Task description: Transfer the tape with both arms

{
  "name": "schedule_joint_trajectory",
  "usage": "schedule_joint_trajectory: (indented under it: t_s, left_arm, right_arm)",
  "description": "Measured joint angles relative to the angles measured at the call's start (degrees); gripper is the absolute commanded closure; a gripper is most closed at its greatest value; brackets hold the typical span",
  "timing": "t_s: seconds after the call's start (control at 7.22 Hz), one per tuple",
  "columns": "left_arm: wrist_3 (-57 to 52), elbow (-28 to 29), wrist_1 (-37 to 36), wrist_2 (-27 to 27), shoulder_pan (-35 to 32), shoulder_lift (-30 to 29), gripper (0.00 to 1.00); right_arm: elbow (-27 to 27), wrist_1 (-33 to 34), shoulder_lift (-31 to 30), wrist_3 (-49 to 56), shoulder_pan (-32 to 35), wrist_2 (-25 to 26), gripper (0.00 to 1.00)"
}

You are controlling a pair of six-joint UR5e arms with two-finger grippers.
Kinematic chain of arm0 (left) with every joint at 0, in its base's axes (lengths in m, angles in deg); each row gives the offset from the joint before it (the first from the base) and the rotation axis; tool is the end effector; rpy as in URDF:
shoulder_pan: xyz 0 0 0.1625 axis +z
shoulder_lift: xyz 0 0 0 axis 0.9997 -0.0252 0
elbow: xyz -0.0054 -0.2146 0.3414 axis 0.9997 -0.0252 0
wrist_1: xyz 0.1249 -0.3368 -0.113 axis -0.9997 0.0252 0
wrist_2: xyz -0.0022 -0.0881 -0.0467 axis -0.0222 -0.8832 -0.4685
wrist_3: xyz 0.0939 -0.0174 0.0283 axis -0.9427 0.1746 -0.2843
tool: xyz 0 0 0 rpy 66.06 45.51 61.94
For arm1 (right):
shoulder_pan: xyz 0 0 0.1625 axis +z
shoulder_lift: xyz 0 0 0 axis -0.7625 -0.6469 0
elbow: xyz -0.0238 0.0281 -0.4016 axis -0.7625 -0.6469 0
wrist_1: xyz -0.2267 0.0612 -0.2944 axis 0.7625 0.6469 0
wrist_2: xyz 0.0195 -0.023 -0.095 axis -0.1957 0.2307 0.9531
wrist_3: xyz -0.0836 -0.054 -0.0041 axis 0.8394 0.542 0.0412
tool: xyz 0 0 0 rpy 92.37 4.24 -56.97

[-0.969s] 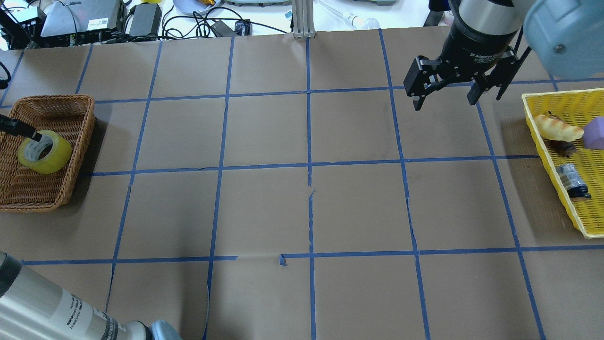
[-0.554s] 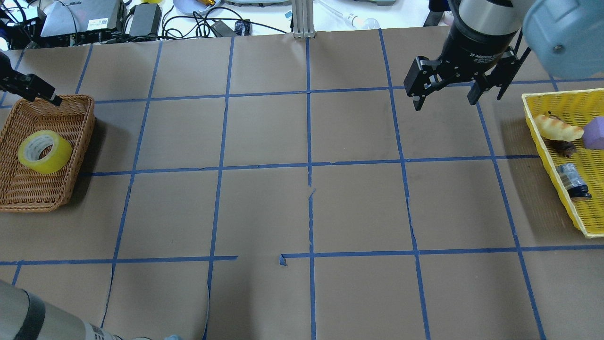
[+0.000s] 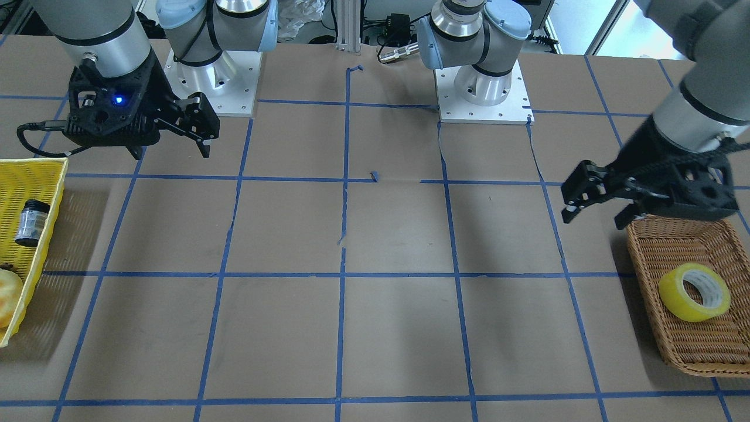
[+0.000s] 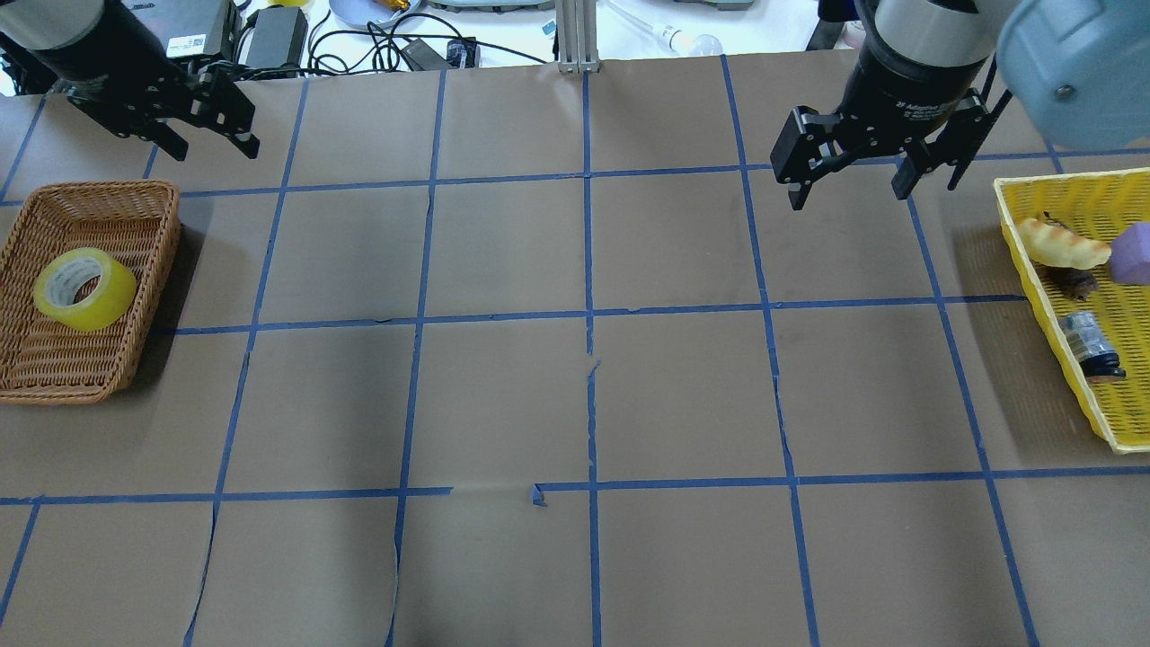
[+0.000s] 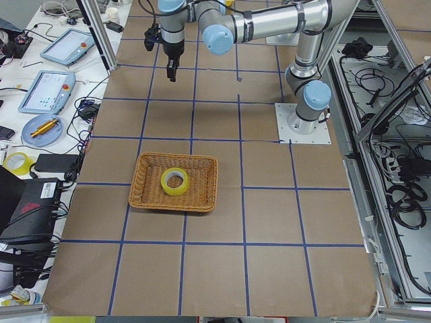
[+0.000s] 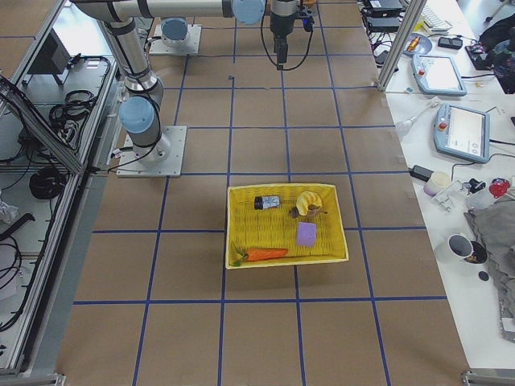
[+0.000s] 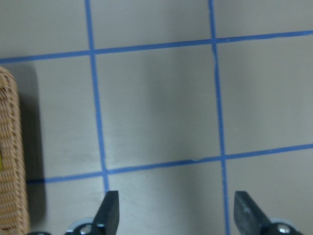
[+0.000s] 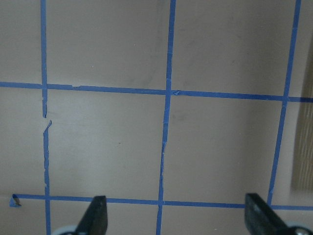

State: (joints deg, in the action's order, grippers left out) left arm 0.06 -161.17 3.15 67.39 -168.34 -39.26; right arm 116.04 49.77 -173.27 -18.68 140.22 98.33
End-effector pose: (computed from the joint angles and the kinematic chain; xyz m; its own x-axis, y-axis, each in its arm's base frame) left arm -0.0476 -0.5256 0.4606 -0.9977 0.0464 0.0485 0.0420 0.9952 -0.0886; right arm 0.1366 -0.4600 0.4682 -0.9980 -0.0620 0.0083 -0.0620 0.9980 0.0110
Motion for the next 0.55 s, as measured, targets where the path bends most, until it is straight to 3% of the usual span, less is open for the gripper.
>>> schedule_joint_trajectory:
  t_s: [0.14, 0.55]
  left_arm:
    - [5.6, -1.47, -0.11, 2.09, -4.1, 1.87, 0.02]
    - [12.26, -2.96, -0.22, 4.01, -8.7, 5.44, 0.0]
  right_arm:
    - [0.0, 0.0, 0.0, -0.04, 0.01, -0.02, 0.0]
    - [0.0, 0.0, 0.0, -0.1, 0.01, -0.09, 0.0]
